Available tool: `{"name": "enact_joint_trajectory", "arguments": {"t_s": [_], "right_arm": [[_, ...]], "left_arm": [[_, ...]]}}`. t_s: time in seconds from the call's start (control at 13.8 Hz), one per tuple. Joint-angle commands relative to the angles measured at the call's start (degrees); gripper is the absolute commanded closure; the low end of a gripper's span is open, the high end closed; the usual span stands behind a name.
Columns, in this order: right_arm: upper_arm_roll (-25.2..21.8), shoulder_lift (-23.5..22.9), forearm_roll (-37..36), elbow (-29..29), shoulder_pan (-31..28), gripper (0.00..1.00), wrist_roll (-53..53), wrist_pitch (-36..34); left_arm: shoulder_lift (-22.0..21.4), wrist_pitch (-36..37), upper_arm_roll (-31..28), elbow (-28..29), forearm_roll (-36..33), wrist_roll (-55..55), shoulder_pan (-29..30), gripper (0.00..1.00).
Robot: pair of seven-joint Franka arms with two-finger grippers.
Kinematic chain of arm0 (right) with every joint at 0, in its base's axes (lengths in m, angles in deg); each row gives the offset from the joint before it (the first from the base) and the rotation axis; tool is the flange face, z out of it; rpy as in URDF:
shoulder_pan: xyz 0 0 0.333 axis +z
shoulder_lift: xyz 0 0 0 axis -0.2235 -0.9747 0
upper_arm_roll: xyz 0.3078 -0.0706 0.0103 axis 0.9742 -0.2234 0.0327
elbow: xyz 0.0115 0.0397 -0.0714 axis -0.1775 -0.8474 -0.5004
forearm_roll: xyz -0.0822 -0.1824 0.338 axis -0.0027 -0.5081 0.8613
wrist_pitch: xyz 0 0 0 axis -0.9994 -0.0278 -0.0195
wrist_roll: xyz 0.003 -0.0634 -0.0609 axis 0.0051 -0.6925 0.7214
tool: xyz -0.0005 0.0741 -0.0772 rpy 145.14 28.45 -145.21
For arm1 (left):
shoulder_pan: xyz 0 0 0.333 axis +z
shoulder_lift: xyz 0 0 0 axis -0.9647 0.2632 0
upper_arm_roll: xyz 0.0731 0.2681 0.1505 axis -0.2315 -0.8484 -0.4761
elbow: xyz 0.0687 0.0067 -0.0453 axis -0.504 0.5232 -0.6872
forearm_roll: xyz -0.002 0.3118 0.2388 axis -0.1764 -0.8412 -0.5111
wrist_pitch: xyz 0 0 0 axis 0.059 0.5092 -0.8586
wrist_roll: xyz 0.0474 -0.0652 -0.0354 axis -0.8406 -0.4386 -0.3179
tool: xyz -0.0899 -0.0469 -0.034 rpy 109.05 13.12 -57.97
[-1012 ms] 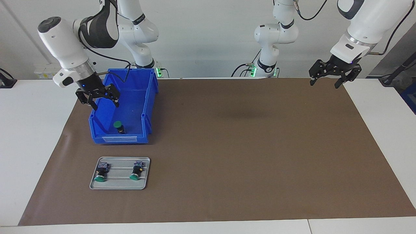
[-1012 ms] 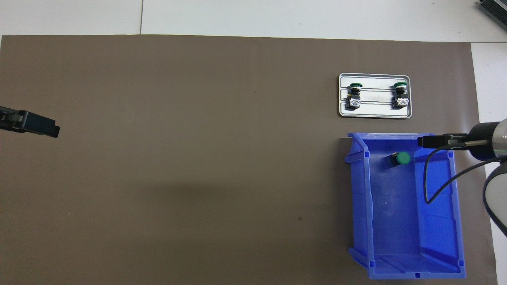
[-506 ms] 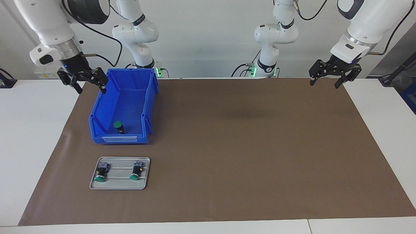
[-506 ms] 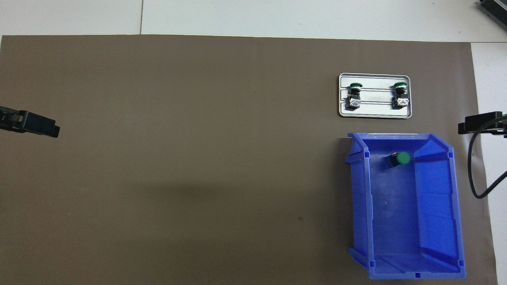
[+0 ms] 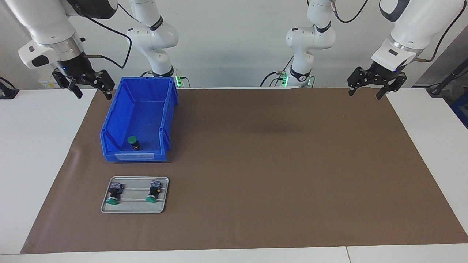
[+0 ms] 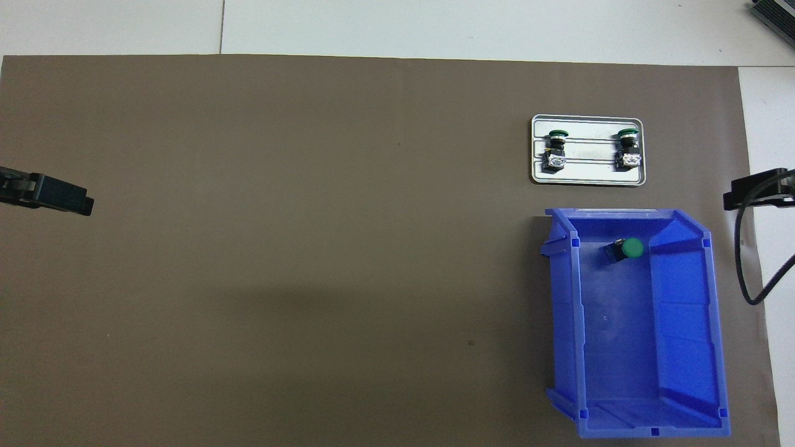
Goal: Place and press button with both arms
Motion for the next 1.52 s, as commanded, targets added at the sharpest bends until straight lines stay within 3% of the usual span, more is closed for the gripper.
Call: {"name": "enact_joint_trajectory", "arguments": {"t_s": [0.0,0.22,0.43,0.58,1.45], "right_arm": [[0.63,1.71,-1.09,-2.05,0.42,0.00,-0.63,-0.13],[5.11,2.23,0.31,-2.74,-4.76,0.00,-0.72,-1.35],[4.77,3.91,0.50,-6.26,-3.55,0.00,-1.25,0.73],[3.63,3.03,-0.65,-4.69,-1.17,0.00,-1.07,0.31],[3.89,3.64,0.32,-4.95,-1.16,0.00,-1.95,-0.57]], "left_arm": [[-1.85,-0.82,0.48,2.33,-0.54,-0.21,0.56,0.00],[-1.85,-0.82,0.48,2.33,-0.54,-0.21,0.56,0.00],[-1.85,-0.82,0.48,2.33,-0.54,-0.13,0.64,0.00],[-1.85,-0.90,0.48,2.33,-0.54,-0.13,0.64,0.00],[-1.85,-0.90,0.48,2.33,-0.54,-0.21,0.64,0.00]]}}
